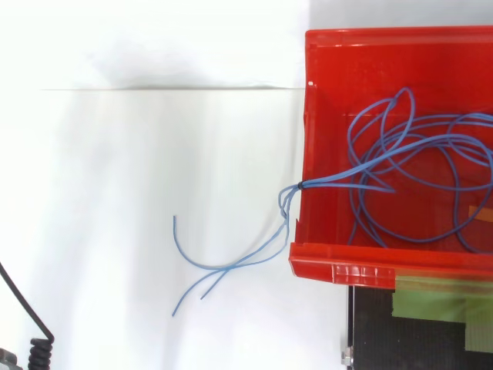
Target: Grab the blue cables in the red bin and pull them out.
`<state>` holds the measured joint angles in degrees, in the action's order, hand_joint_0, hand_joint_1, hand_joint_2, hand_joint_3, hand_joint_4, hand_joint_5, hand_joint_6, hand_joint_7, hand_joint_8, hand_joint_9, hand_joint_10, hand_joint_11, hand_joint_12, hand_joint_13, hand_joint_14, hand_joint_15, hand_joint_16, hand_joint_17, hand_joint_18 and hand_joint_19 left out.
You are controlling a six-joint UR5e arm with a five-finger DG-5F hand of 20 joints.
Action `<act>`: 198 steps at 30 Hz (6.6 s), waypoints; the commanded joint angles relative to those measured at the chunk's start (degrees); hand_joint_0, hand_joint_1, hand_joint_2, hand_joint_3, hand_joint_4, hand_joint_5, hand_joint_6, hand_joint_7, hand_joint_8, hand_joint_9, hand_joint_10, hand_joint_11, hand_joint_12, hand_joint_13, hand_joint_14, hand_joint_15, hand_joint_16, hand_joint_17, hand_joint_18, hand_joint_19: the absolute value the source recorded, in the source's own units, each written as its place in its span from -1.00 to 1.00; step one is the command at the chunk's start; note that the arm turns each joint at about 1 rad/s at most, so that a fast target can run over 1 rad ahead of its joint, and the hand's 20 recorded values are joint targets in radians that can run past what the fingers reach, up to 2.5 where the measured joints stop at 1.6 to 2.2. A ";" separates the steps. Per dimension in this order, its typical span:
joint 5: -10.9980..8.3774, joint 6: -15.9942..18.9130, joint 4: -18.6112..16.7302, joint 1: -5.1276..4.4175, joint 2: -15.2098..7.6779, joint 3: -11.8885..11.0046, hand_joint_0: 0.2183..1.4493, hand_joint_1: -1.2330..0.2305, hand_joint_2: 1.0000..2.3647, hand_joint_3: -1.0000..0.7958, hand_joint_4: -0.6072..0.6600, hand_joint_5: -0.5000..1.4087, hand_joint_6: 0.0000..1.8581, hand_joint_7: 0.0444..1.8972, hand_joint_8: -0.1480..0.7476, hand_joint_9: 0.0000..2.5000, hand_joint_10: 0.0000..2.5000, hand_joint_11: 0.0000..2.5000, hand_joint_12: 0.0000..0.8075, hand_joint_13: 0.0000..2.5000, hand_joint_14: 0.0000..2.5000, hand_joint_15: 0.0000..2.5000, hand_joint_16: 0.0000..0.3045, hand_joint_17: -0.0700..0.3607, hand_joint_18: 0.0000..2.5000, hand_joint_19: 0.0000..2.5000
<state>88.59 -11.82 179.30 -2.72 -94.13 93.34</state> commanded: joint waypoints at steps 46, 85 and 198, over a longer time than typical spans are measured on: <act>0.00 0.00 0.00 0.00 0.00 0.00 -0.27 -0.47 -1.00 -1.00 0.21 0.01 -0.99 -0.78 -0.09 -0.47 -0.99 -0.72 -0.10 -0.45 -0.99 -0.67 -0.62 -0.07 -0.44 -0.45; -10.20 -33.13 -6.42 -2.02 -2.72 0.00 -0.22 -0.60 -1.00 -1.00 0.01 0.23 -0.99 -0.72 -0.14 -0.47 -0.99 -0.73 -0.14 -0.46 -0.99 -0.67 -0.64 -0.10 -0.45 -0.45; 0.53 -119.35 -21.45 0.17 -22.94 -12.04 -0.26 -0.77 -1.00 -1.00 0.02 0.24 -0.99 -0.17 -0.13 -0.54 -0.99 -0.66 -0.07 -0.60 -0.99 -0.74 -0.63 -0.09 -0.57 -0.53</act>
<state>87.55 -131.55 154.62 -3.59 -116.95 82.85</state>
